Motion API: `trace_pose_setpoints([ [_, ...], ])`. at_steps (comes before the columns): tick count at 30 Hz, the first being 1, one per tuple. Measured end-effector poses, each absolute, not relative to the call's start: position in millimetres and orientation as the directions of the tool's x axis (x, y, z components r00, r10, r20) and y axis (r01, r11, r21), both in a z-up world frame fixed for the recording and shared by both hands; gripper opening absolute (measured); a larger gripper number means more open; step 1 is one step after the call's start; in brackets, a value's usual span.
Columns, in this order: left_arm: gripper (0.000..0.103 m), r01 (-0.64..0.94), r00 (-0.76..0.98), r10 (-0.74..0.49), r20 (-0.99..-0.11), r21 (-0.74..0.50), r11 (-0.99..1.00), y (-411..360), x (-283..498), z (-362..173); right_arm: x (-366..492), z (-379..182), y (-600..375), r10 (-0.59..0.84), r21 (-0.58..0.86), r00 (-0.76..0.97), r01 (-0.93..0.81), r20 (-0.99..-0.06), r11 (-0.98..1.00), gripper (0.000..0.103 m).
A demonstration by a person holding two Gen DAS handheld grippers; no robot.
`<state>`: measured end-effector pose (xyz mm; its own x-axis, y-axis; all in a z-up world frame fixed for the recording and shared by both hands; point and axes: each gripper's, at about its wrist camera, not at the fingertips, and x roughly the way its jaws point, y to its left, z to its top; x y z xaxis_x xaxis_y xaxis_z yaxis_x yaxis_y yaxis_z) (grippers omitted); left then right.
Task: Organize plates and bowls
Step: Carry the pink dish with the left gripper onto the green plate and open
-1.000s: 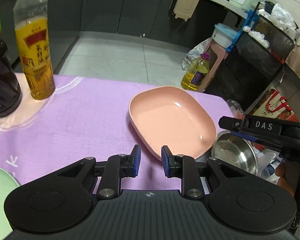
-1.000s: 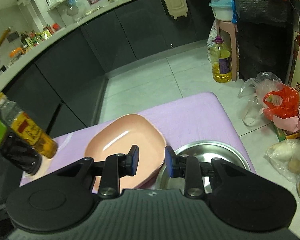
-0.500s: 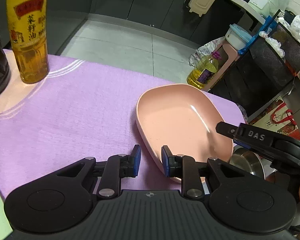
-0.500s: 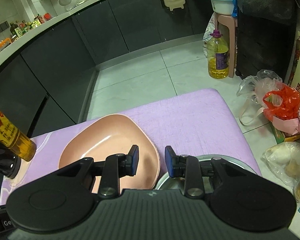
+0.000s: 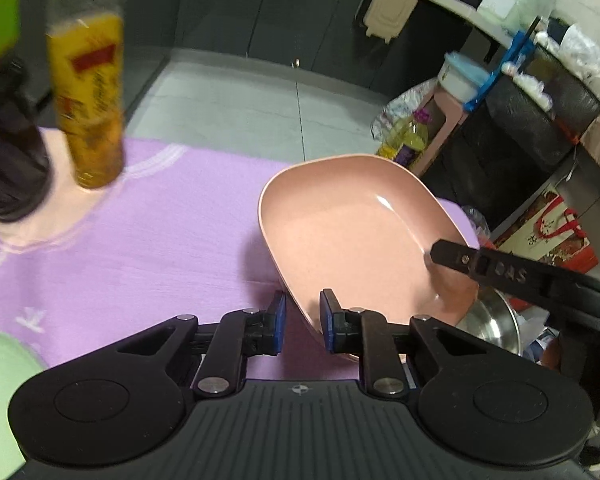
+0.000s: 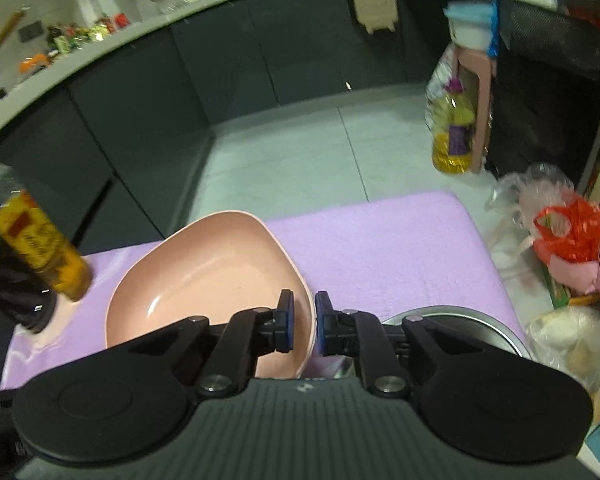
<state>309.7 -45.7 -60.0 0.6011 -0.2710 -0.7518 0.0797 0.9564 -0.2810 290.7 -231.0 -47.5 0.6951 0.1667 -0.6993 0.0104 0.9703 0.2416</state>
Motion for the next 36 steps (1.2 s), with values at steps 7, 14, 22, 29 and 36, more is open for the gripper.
trace_pose_setpoints([
  [7, 0.017, 0.076, 0.676, -0.256, -0.691, -0.280, 0.957, -1.2, 258.0, -26.4, 245.8, -16.1, -203.3, 0.268, 0.296, 0.710, -0.088, -0.652, 0.951, 0.000],
  [14, 0.017, 0.031, 0.745, -0.189, -0.640, -0.250, 0.968, 51.1, 205.4, -17.0, 225.7, -14.2, -161.3, 0.369, 0.335, 0.660, -0.184, -0.655, 0.924, 0.000],
  [22, 0.016, -0.048, 0.740, -0.149, -0.656, -0.271, 0.961, 118.0, 167.6, -31.1, 204.8, -20.3, -95.8, 0.418, 0.322, 0.589, -0.266, -0.692, 0.909, 0.000],
  [29, 0.016, -0.095, 0.747, -0.122, -0.654, -0.287, 0.953, 156.7, 148.4, -40.1, 189.1, -24.2, -43.7, 0.418, 0.274, 0.551, -0.327, -0.722, 0.904, 0.000],
  [36, 0.016, -0.108, 0.738, -0.117, -0.665, -0.287, 0.952, 173.4, 144.9, -53.3, 191.9, -26.0, -15.6, 0.392, 0.233, 0.528, -0.342, -0.753, 0.910, 0.000],
])
